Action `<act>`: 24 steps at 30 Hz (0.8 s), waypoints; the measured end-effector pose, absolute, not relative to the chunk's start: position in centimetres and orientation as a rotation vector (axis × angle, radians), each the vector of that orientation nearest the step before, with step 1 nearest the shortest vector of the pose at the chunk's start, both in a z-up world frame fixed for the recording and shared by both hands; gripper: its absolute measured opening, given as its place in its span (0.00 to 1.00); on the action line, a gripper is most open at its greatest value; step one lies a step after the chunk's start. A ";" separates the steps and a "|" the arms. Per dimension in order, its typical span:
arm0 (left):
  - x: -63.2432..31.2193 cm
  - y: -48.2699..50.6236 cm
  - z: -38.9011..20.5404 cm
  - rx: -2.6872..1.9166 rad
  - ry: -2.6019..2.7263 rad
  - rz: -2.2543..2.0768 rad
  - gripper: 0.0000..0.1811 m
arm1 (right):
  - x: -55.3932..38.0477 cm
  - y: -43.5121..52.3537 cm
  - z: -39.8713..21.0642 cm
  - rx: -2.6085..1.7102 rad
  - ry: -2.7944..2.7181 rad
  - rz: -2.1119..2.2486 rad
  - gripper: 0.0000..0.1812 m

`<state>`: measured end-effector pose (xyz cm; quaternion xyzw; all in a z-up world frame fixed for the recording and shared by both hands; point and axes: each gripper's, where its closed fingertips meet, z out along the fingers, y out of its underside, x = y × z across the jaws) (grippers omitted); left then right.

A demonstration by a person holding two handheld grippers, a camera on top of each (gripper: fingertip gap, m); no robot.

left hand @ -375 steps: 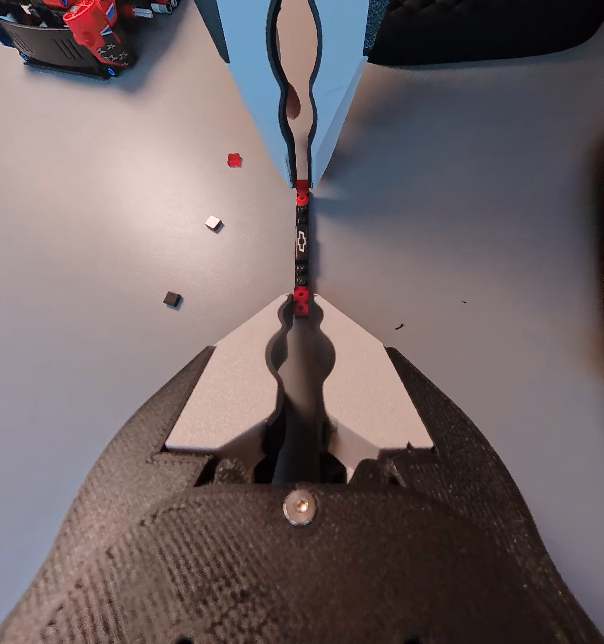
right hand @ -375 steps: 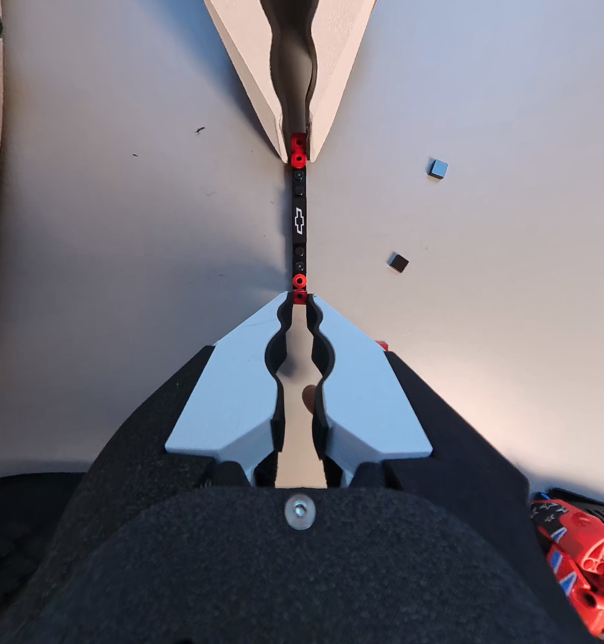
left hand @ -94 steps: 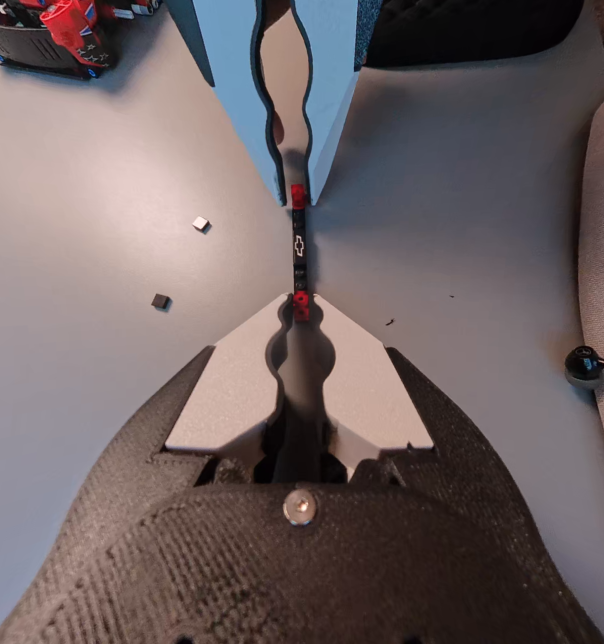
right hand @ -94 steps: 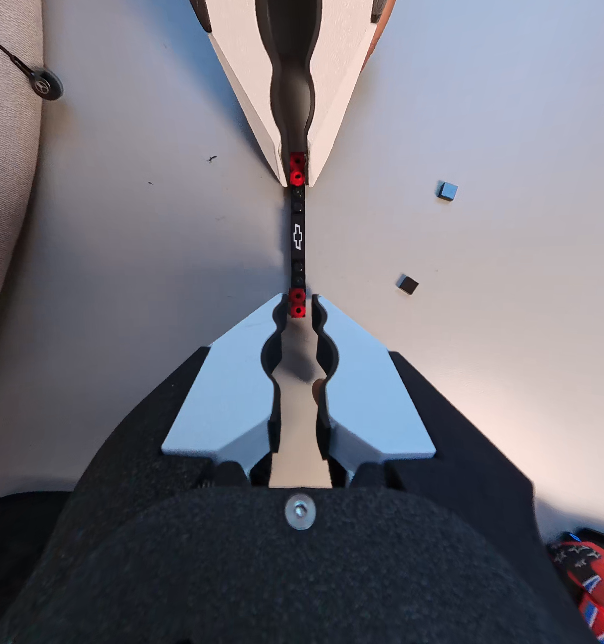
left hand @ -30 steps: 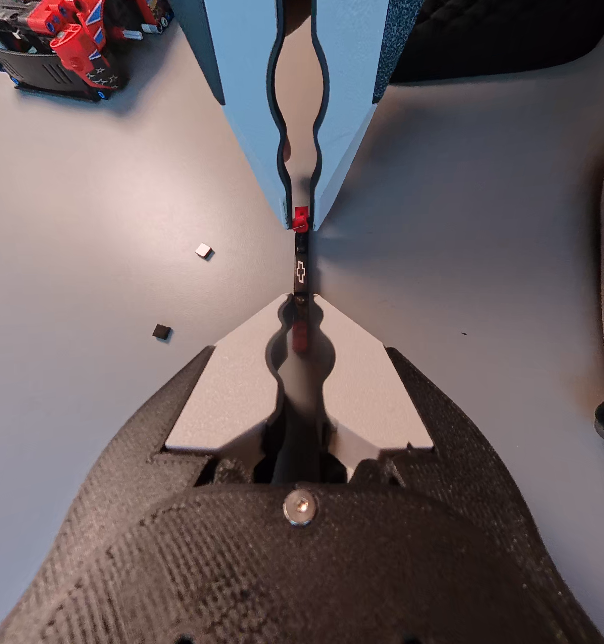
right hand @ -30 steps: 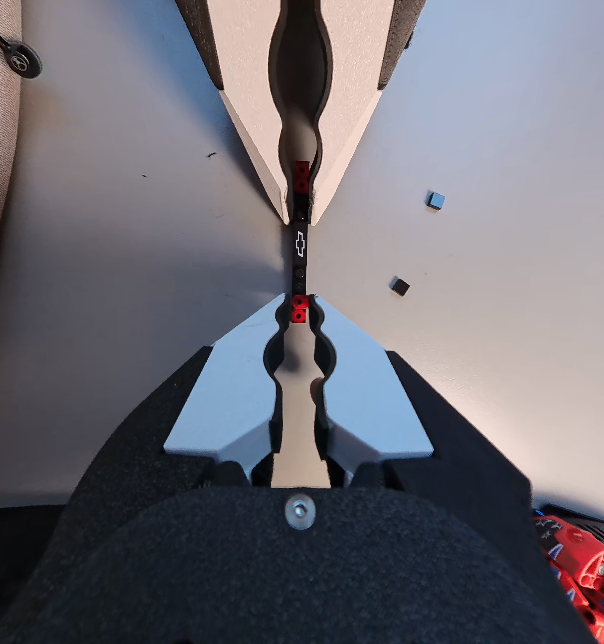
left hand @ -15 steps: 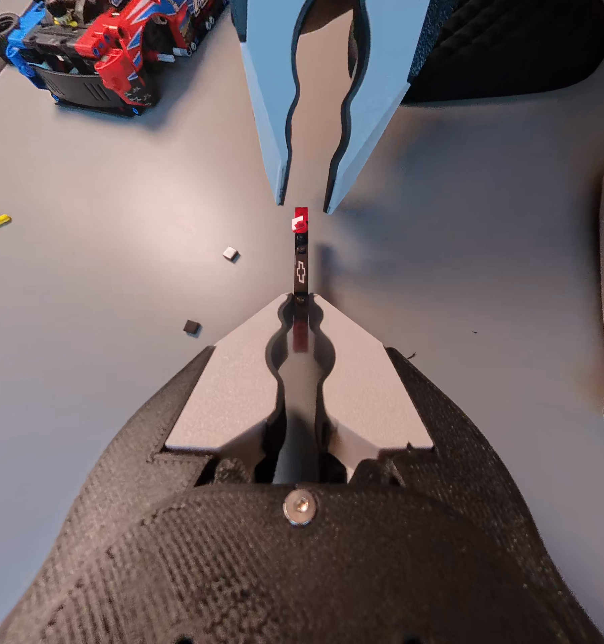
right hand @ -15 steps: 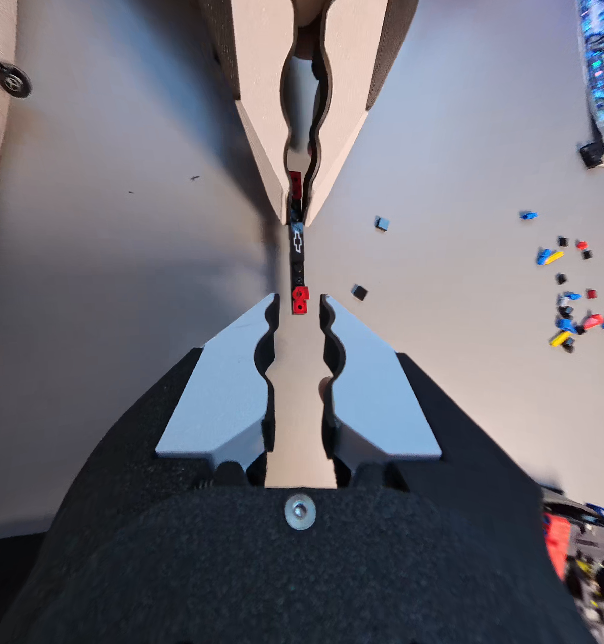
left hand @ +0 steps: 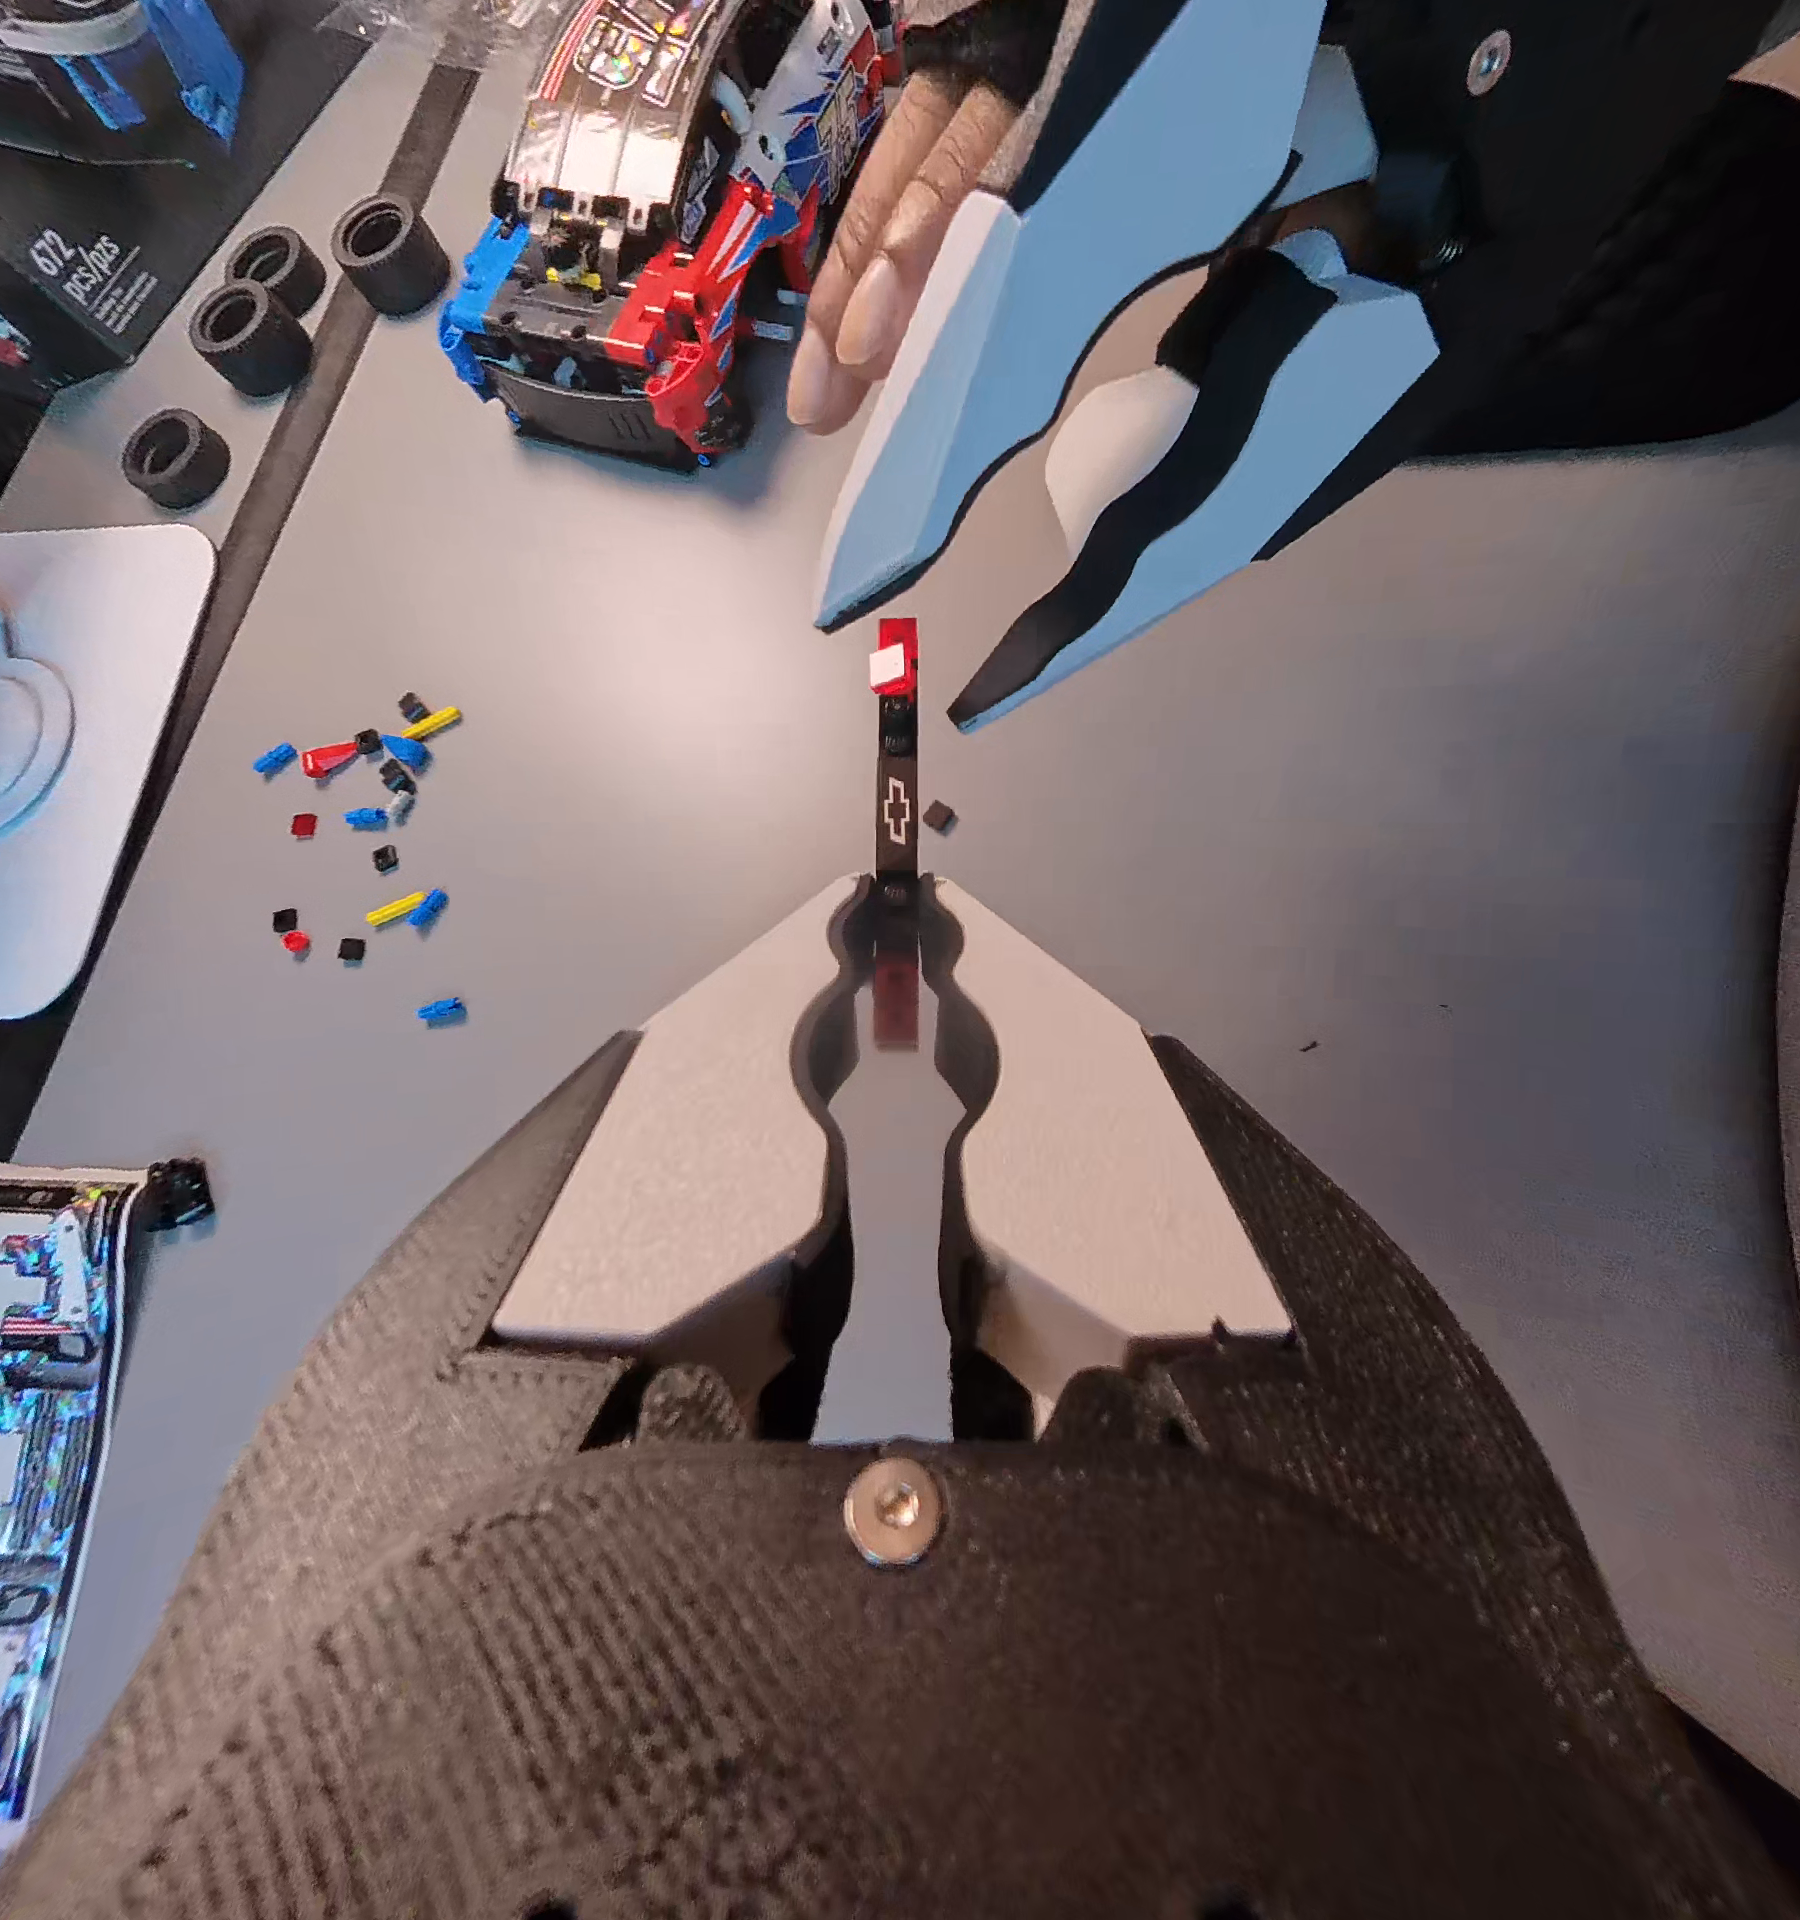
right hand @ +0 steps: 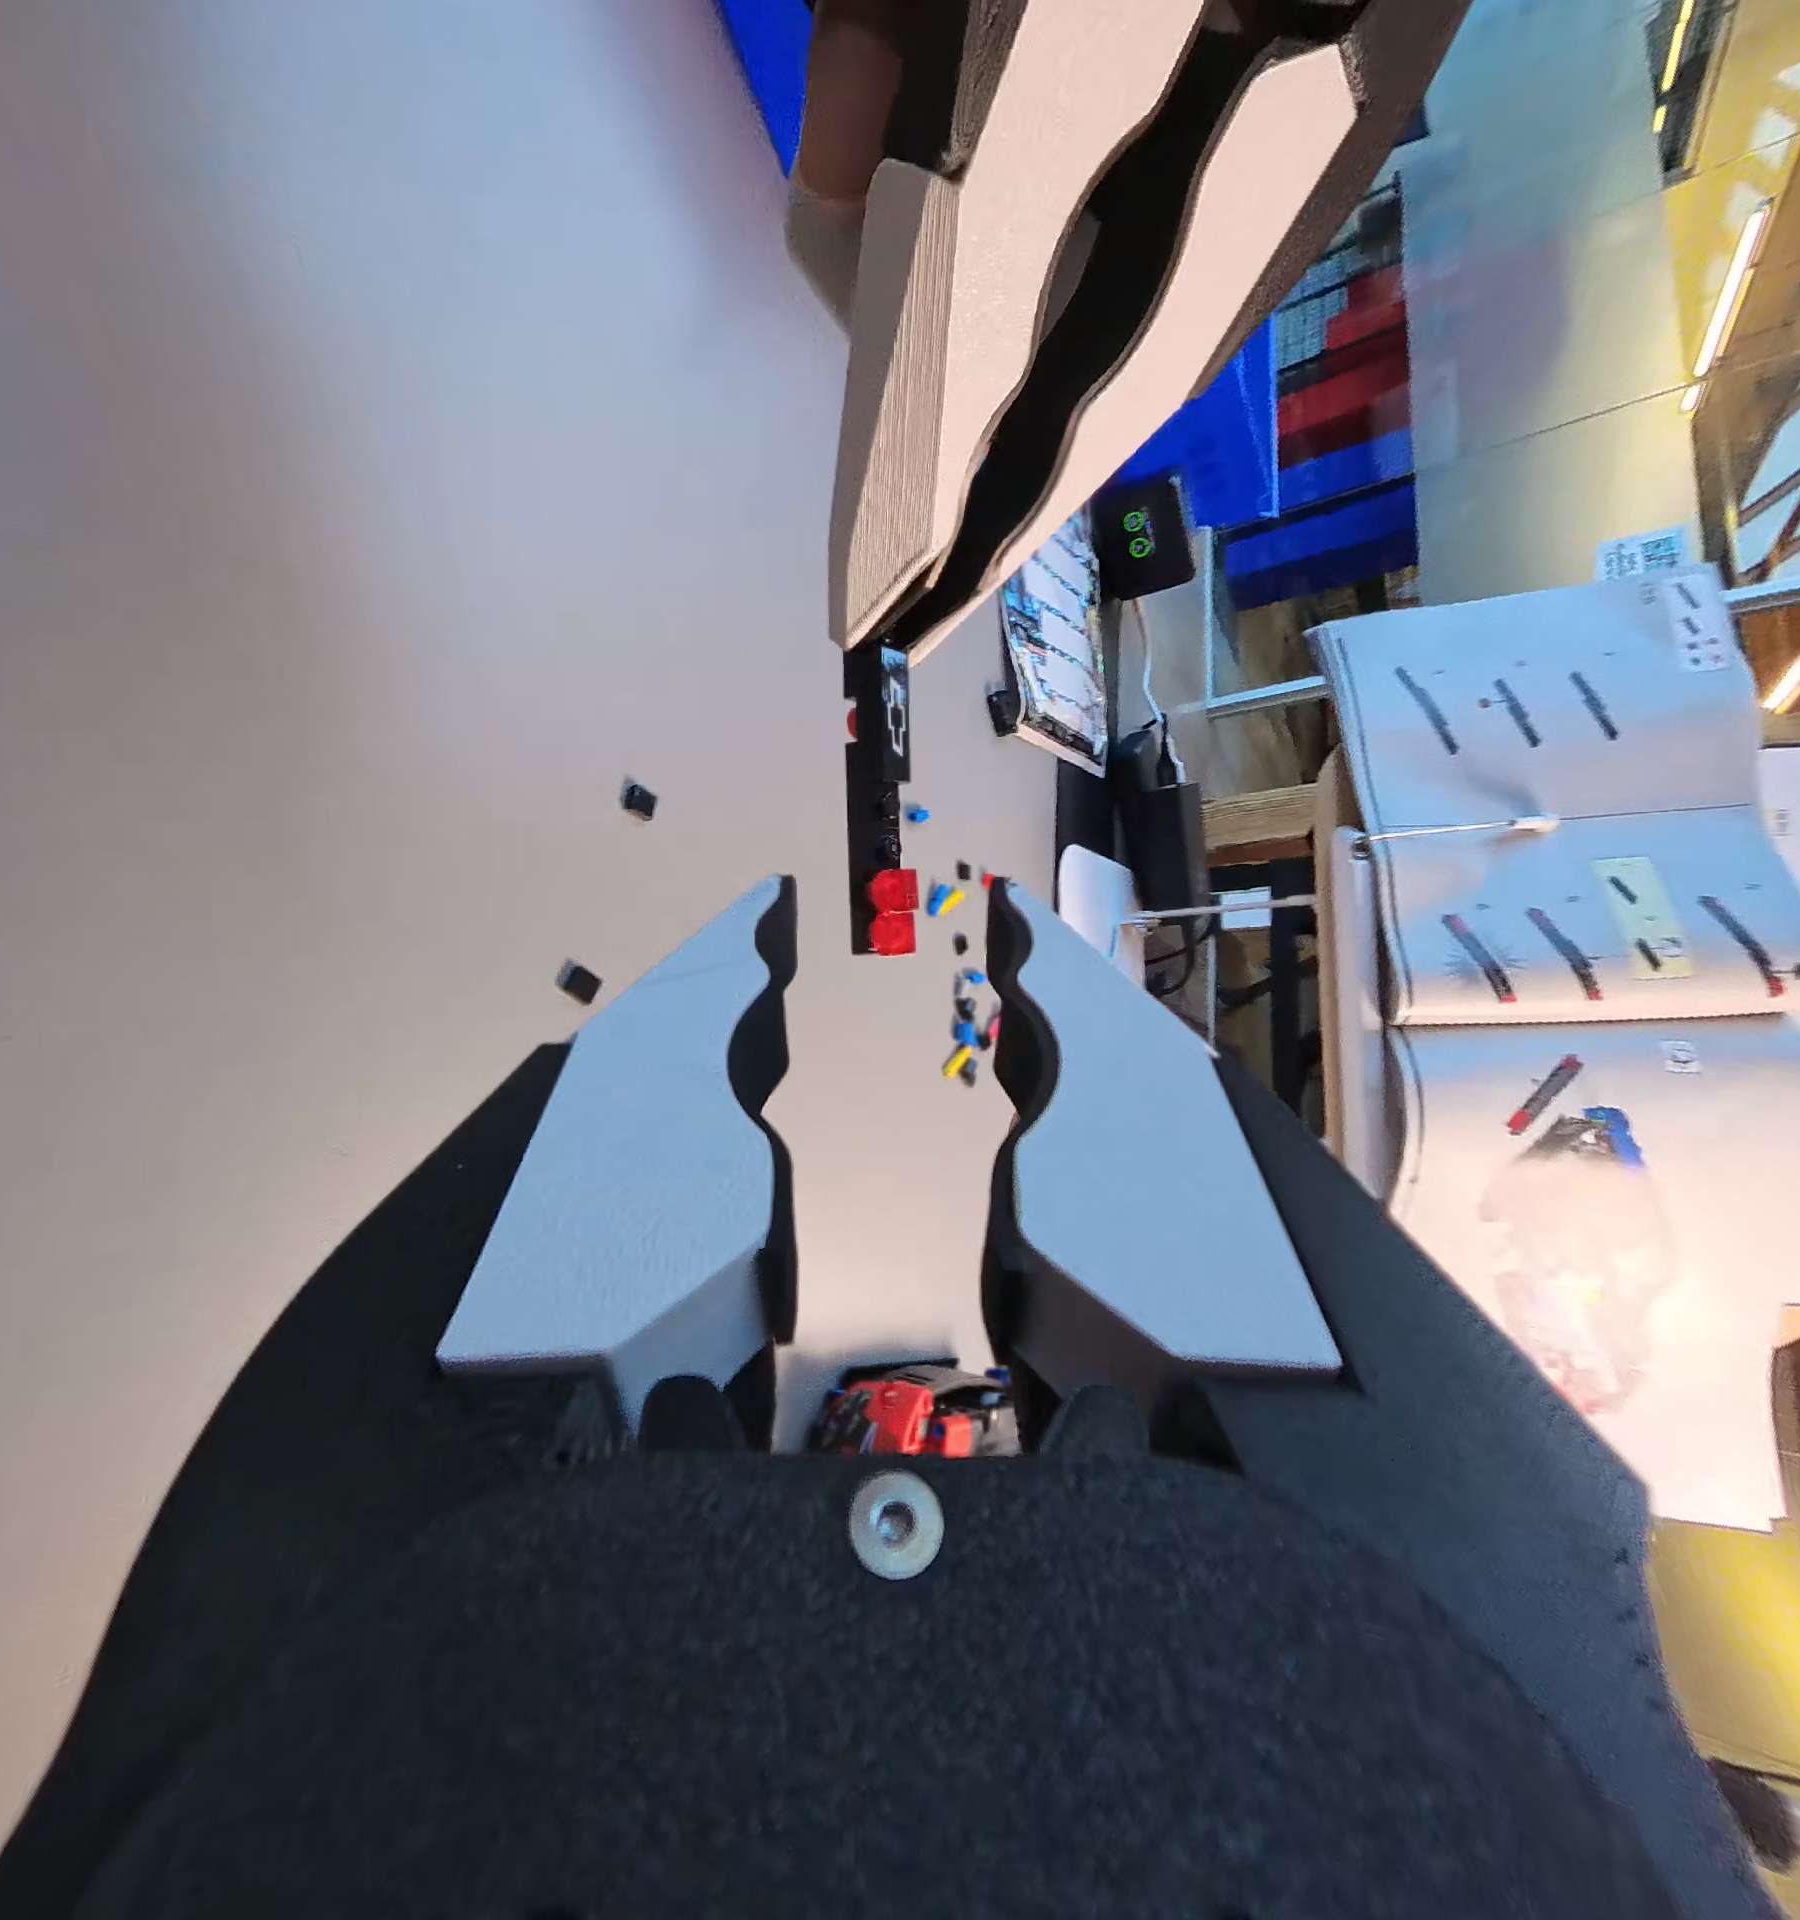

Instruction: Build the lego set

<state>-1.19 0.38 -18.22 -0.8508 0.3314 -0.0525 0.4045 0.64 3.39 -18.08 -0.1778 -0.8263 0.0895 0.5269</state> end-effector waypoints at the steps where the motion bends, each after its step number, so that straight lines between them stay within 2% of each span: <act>1: -1.3 0.4 -17.8 -2.158 0.827 -0.129 0.03 | 0.4 3.4 -17.6 -0.418 -1.957 0.199 0.17; 7: -1.2 0.5 -16.1 -2.201 0.738 -0.187 0.03 | -0.1 3.4 -16.0 -0.375 -1.883 0.123 0.11; 24: -0.4 0.2 -14.4 -2.217 0.690 -0.268 0.03 | 0.4 3.6 -14.4 -0.377 -1.816 0.087 0.05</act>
